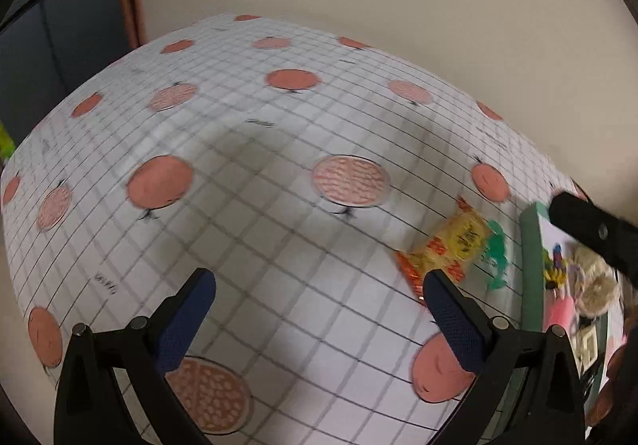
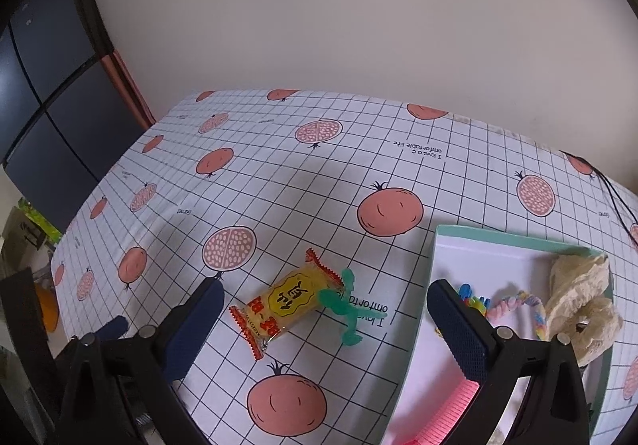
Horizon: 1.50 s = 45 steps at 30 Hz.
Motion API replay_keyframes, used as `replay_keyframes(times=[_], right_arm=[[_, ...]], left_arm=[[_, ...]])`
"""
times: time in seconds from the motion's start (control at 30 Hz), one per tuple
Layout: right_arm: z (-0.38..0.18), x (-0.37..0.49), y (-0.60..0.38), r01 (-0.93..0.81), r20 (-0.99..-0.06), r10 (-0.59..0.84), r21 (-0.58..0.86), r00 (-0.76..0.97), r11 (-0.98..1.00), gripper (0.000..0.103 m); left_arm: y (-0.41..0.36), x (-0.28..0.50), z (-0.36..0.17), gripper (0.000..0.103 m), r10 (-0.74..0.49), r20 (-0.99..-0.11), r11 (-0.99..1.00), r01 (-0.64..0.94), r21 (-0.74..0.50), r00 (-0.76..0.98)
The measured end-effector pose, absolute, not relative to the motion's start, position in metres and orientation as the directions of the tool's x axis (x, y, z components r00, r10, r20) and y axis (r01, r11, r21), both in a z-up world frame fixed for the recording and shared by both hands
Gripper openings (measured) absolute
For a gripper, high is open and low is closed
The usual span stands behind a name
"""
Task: Organize objects
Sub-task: 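Move both grippers toward the yellow snack packet and green figure, then grasp yellow snack packet with left gripper while right grasps green figure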
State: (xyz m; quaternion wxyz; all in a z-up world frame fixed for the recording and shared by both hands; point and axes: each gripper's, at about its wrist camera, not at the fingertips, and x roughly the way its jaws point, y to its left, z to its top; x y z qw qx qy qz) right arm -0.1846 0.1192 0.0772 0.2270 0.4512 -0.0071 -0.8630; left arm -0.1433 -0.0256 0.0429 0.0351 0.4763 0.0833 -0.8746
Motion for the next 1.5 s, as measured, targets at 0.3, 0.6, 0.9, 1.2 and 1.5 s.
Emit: replay_keyframes(times=[0.3, 0.6, 0.9, 1.2, 1.5], right_arm=[[0.073, -0.195, 0.129, 0.376, -0.785, -0.395, 0.223, -0.478, -0.899, 0.103], [0.072, -0.2, 0.136, 0.37, -0.791, -0.395, 0.23, -0.467, -0.9, 0.098], [0.057, -0.207, 0.14, 0.379, -0.815, -0.393, 0.233, -0.427, -0.896, 0.084], [0.039, -0.213, 0.134, 0.383, -0.837, -0.391, 0.242, -0.383, -0.892, 0.069], [0.024, -0.212, 0.124, 0.394, -0.859, -0.378, 0.233, -0.346, -0.889, 0.063]], left_arm=[[0.014, -0.154, 0.045, 0.103, 0.051, -0.841, -0.998, 0.002, -0.062, -0.538], [0.031, -0.167, 0.047, 0.103, 0.077, -0.828, -0.997, -0.063, -0.051, -0.556], [0.059, -0.182, 0.032, 0.103, 0.077, -0.833, -0.99, -0.144, 0.003, -0.547], [0.059, -0.191, 0.017, 0.086, 0.061, -0.847, -0.991, -0.136, 0.013, -0.527], [0.052, -0.194, 0.012, 0.074, 0.073, -0.859, -0.991, -0.131, -0.007, -0.507]])
